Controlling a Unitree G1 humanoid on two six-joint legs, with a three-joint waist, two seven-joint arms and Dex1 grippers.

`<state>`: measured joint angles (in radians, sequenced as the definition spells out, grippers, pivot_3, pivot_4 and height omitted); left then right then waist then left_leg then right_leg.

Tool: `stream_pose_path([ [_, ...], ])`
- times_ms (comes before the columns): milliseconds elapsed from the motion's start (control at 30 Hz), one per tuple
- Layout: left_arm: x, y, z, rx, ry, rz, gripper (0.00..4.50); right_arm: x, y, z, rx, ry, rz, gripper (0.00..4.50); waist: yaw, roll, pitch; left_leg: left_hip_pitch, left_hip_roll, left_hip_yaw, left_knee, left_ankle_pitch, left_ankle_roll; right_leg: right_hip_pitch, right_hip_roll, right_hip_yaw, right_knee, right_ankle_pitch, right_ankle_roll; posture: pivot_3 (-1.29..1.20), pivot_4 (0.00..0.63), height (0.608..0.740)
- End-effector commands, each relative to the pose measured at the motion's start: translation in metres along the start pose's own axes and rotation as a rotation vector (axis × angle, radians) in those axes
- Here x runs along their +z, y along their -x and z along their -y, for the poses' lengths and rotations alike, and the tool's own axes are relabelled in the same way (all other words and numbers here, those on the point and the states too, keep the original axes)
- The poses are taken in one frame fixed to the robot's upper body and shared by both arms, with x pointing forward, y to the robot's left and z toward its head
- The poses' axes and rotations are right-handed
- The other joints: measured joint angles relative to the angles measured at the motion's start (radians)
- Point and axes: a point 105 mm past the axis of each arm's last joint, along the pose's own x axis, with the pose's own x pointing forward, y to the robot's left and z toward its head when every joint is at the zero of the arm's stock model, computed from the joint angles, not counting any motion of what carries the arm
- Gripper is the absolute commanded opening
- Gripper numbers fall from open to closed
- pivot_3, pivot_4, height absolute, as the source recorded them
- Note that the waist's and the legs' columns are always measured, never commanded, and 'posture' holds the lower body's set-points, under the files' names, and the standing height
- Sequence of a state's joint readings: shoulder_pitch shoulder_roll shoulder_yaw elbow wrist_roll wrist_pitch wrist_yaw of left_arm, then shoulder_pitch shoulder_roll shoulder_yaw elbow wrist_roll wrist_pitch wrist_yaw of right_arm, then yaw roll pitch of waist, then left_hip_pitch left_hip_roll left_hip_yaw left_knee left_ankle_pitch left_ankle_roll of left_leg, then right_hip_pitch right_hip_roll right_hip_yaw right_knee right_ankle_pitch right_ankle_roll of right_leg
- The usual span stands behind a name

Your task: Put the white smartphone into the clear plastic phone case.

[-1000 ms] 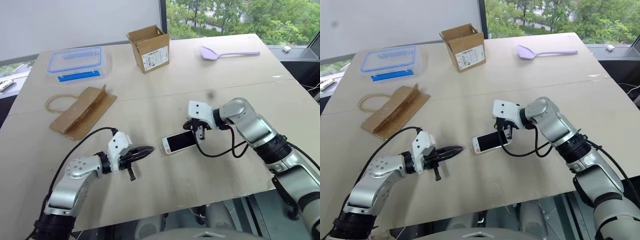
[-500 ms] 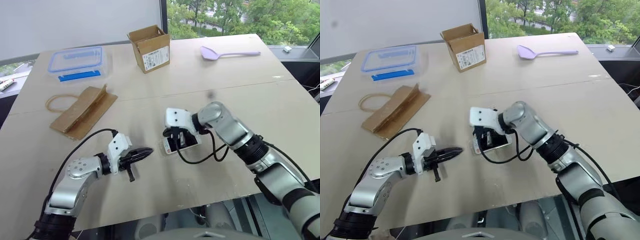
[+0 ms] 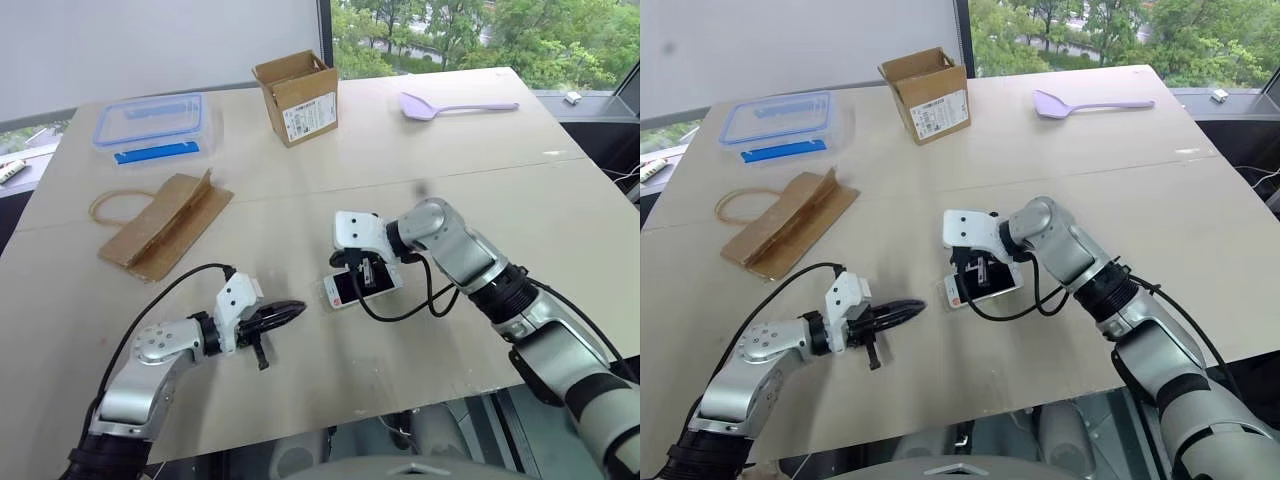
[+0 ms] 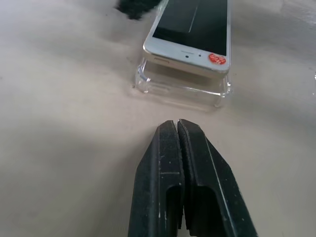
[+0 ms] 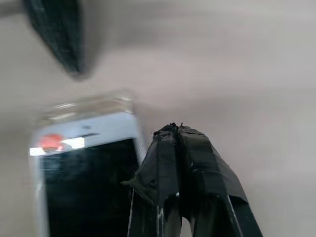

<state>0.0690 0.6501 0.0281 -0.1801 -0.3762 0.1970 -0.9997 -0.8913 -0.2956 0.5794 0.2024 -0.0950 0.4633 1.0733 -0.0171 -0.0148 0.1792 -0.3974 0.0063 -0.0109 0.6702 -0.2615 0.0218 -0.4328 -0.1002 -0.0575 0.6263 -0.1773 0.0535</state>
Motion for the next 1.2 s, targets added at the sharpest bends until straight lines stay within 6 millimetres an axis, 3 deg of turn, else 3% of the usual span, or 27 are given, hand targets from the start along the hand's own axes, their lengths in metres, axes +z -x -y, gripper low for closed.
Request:
stream_pose_path([
  [33, 0.005, -0.002, 0.0, -0.008, -0.027, 0.021, 0.06, 0.005, -0.002, -0.001, 0.014, 0.03, -0.005, 0.03, 0.0, 0.0, 0.0, 0.0, 0.0, 0.0, 0.0, 0.0, 0.0, 0.0, 0.0, 0.0, 0.0, 0.0, 0.0, 0.0, 0.15, 0.74],
  [200, 0.004, -0.002, 0.0, -0.004, -0.028, 0.024, 0.06, 0.007, -0.001, -0.016, 0.104, 0.072, 0.011, 0.03, 0.0, 0.0, 0.0, 0.0, 0.0, 0.0, 0.0, 0.0, 0.0, 0.0, 0.0, 0.0, 0.0, 0.0, 0.0, 0.0, 0.15, 0.74],
  [333, 0.003, -0.001, 0.001, 0.001, -0.026, 0.027, 0.06, 0.01, 0.006, -0.007, 0.051, 0.093, 0.028, 0.03, 0.0, 0.0, 0.0, 0.0, 0.0, 0.0, 0.0, 0.0, 0.0, 0.0, 0.0, 0.0, 0.0, 0.0, 0.0, 0.0, 0.15, 0.74],
  [433, 0.003, -0.002, 0.001, 0.006, -0.025, 0.031, 0.06, 0.021, 0.024, 0.003, 0.005, 0.075, 0.096, 0.03, 0.001, 0.0, 0.0, 0.0, 0.0, 0.0, 0.0, 0.0, 0.0, 0.0, 0.0, 0.0, 0.0, 0.0, 0.0, 0.0, 0.15, 0.74],
  [533, 0.003, -0.002, 0.002, 0.009, -0.024, 0.033, 0.06, 0.027, 0.045, -0.001, 0.029, 0.055, 0.142, 0.03, 0.003, 0.0, 0.0, 0.0, 0.0, 0.0, 0.0, 0.0, 0.0, 0.0, 0.0, 0.0, 0.0, 0.0, 0.0, 0.0, 0.15, 0.74],
  [667, 0.003, -0.002, 0.002, 0.005, -0.023, 0.033, 0.06, 0.014, 0.08, -0.033, 0.18, 0.017, 0.113, 0.03, 0.01, 0.0, 0.0, -0.001, 0.0, 0.0, 0.0, 0.0, 0.0, 0.0, -0.001, 0.0, -0.001, 0.0, 0.0, 0.0, 0.15, 0.74],
  [767, 0.003, -0.002, 0.001, 0.001, -0.023, 0.032, 0.06, 0.0, 0.094, -0.057, 0.267, -0.023, 0.059, 0.03, 0.009, 0.0, 0.0, -0.001, -0.001, -0.001, 0.0, 0.0, 0.0, 0.0, -0.002, -0.001, -0.001, 0.0, 0.0, 0.0, 0.15, 0.74],
  [900, 0.003, -0.003, 0.001, -0.006, -0.024, 0.03, 0.06, -0.015, 0.087, -0.081, 0.337, -0.067, 0.02, 0.03, -0.002, 0.0, 0.0, 0.0, 0.001, 0.001, 0.0, 0.0, 0.0, 0.0, 0.0, 0.0, -0.001, -0.001, 0.002, 0.0, 0.15, 0.74],
  [1200, 0.004, -0.001, 0.0, -0.007, -0.029, 0.022, 0.06, -0.029, 0.057, -0.081, 0.334, -0.112, 0.013, 0.03, 0.005, 0.0, 0.0, 0.0, 0.001, 0.001, 0.001, 0.0, 0.0, 0.0, 0.0, 0.001, 0.0, 0.0, 0.0, 0.0, 0.15, 0.74],
])
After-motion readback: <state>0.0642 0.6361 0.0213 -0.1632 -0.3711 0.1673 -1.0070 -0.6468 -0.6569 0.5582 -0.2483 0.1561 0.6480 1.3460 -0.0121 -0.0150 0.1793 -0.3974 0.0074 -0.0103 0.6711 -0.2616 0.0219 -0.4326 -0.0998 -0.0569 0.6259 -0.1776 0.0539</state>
